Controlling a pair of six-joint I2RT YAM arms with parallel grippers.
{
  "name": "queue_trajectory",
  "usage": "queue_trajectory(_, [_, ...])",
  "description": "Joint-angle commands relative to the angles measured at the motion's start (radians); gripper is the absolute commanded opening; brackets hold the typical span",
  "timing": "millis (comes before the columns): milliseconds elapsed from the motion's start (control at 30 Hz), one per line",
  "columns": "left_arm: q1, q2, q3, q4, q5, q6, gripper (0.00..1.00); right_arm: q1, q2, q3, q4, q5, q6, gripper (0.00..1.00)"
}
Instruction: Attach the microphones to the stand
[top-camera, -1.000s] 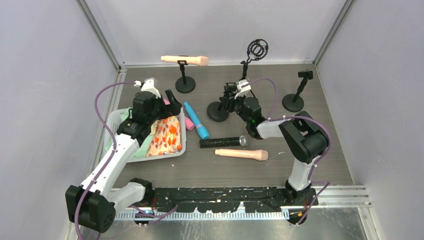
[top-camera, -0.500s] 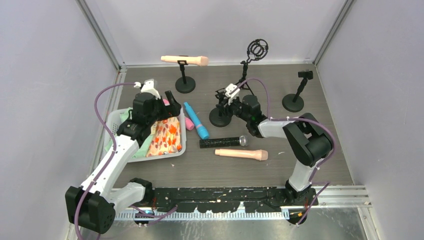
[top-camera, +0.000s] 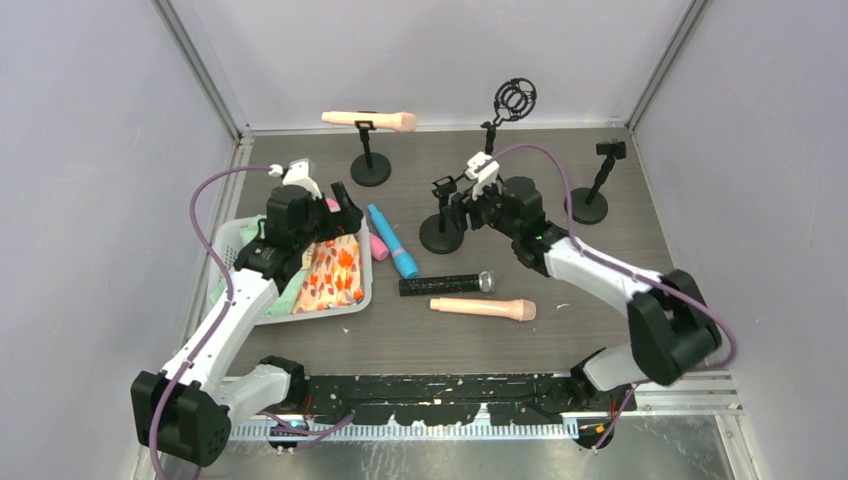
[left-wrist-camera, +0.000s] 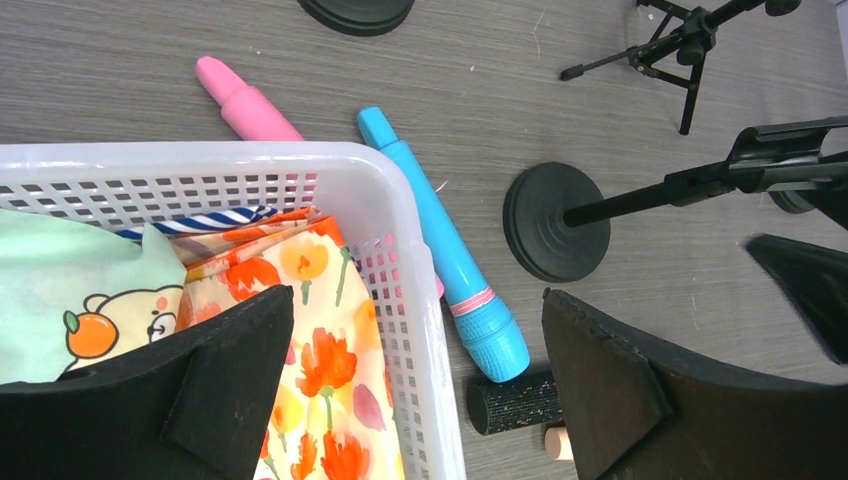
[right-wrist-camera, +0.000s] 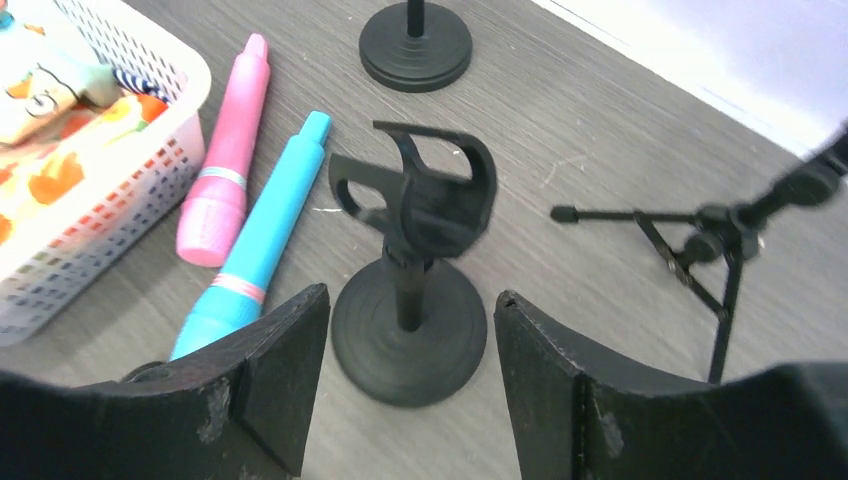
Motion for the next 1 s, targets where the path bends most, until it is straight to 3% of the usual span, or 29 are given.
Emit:
queue_trajectory(0, [-0.001,0.007,0.026,-0.017,-0.015,0.002,0.96,-0.004,-0.205,-0.038,-0.168,0.163,0.227,0.67])
queue_trajectory(133, [-0.001,0.02,0.044,-0.056,-0.045,-0.031,0.96,-0.003,-0.352,-0.038,-0.411,0.382,0.527,0.68])
queue_trajectory(300, [-0.001,0.009,0.04,-0.054,-0.047,-0.05,0.96,0.006,-0.483,-0.038,-0.685,0.508,0.955,0.69])
queue_trajectory(433, [-0.001,0.001,0.032,-0.049,-0.051,-0.053,0.97,0.155,-0.539,-0.065,-0.794,0.686,1.177,0.74])
queue_trajectory(667, [-0.001,-0.006,0.038,-0.056,-0.09,-0.078,0.97,0.438,-0.424,0.085,-1.19,0.953,1.597,0.77])
queue_trajectory(967, [-0.009,-0.019,0.047,-0.049,-0.102,-0.095,0.97,0.49,-0.256,0.134,-1.419,0.862,1.92,0.8])
